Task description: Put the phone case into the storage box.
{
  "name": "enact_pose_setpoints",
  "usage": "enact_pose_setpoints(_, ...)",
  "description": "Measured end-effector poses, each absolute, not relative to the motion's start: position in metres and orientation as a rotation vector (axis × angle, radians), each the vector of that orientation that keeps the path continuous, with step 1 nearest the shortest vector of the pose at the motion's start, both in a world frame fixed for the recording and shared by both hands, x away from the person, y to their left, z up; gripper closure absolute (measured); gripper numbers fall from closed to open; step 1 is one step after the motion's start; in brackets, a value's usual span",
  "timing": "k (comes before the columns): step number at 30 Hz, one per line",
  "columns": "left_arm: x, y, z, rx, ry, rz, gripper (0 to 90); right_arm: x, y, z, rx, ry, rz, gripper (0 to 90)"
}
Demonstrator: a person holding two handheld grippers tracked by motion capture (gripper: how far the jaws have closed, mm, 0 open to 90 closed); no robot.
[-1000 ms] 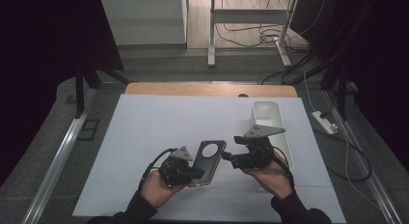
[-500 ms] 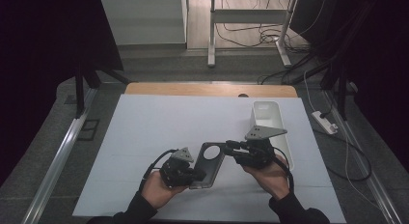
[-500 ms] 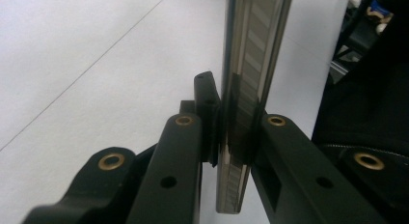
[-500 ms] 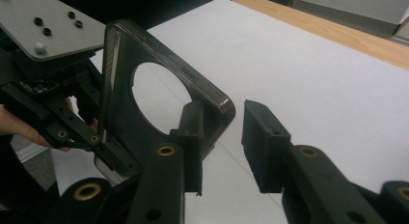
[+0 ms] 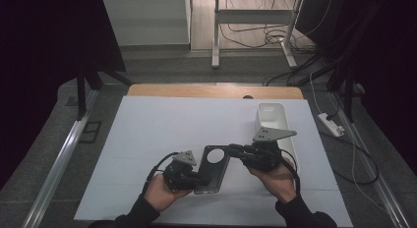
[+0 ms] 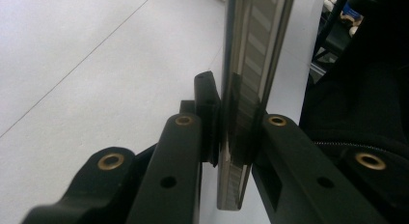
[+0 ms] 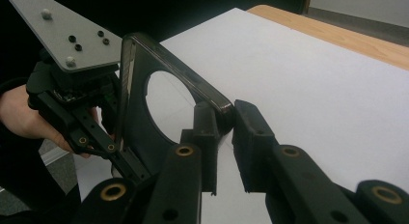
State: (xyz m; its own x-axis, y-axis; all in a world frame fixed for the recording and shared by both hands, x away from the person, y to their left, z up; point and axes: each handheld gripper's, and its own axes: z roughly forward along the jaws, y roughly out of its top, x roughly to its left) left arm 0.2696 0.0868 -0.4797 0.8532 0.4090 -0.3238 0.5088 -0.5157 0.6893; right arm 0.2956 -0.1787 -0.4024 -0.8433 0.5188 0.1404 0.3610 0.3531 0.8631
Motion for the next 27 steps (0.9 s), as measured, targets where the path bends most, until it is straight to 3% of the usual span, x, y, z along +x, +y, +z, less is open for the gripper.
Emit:
enact_pose_setpoints(6, 0.2693, 0.0857, -0.4805, 2.176, 0.639, -0.143, 83.2, 0.2945, -0.178, -0.4003, 0.823, 2.443, 1.505, 79.7)
enact_pose_setpoints(12, 0.2694, 0.0837, -0.4799, 2.177, 0.623, -0.124, 76.7, 0.2942, -0.1781, -0.3987, 0.841, 2.434, 1.512, 80.0)
enact_pose_setpoints(16, 0.2689, 0.0826, -0.4799, 2.167, 0.632, -0.096, 65.9, 0.2948, -0.1796, -0.3965, 0.851, 2.425, 1.53, 80.0)
enact_pose_setpoints(24, 0.267, 0.0847, -0.4759, 2.163, 0.648, 0.018, 28.5, 0.2958, -0.1834, -0.3935, 0.862, 2.406, 1.506, 80.1)
enact_pose_setpoints(27, 0.2668, 0.086, -0.4751, 2.161, 0.654, 0.022, 22.2, 0.2969, -0.1855, -0.3922, 0.862, 2.4, 1.502, 80.1)
